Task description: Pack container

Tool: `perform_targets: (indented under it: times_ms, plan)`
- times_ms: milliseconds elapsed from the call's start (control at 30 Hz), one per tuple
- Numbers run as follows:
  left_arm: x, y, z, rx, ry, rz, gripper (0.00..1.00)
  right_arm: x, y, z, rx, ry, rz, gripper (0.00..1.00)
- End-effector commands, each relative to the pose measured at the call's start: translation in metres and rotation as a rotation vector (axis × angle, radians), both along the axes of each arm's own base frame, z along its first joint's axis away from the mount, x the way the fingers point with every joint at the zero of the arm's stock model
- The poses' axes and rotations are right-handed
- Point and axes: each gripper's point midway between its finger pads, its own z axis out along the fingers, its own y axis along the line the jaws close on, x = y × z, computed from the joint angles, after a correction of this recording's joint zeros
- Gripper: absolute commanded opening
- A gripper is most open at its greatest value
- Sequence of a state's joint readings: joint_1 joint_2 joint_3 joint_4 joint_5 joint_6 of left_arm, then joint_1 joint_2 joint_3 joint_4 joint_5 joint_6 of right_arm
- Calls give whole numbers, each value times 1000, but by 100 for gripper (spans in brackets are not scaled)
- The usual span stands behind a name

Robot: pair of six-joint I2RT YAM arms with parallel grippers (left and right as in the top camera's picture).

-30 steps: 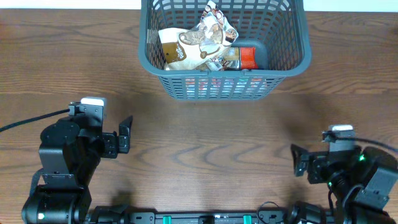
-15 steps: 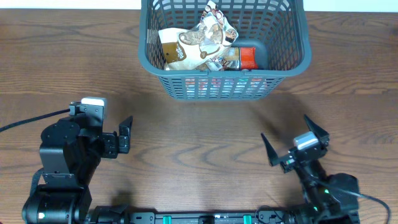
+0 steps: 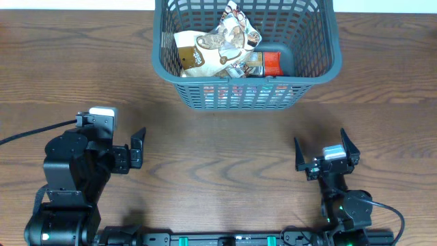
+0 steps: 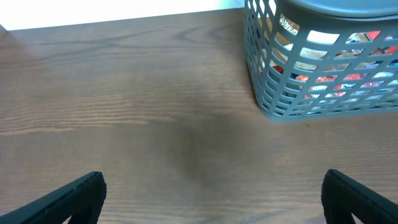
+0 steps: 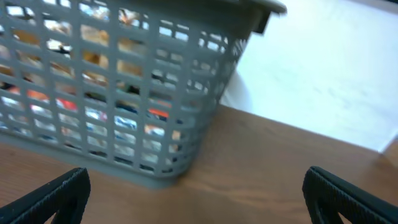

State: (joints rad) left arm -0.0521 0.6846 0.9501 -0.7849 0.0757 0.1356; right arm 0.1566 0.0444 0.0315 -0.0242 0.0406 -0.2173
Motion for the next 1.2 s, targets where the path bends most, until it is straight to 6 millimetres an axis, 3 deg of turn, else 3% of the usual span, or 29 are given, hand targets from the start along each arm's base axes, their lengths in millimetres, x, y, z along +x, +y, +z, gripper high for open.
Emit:
perform_targets:
  times_ms: [0, 1167]
  plan:
    - [0, 0, -1, 8, 0, -13, 99, 0, -5, -12, 33, 23, -34, 99]
    - [0, 0, -1, 8, 0, -13, 99, 0, -11, -15, 42, 35, -55, 99]
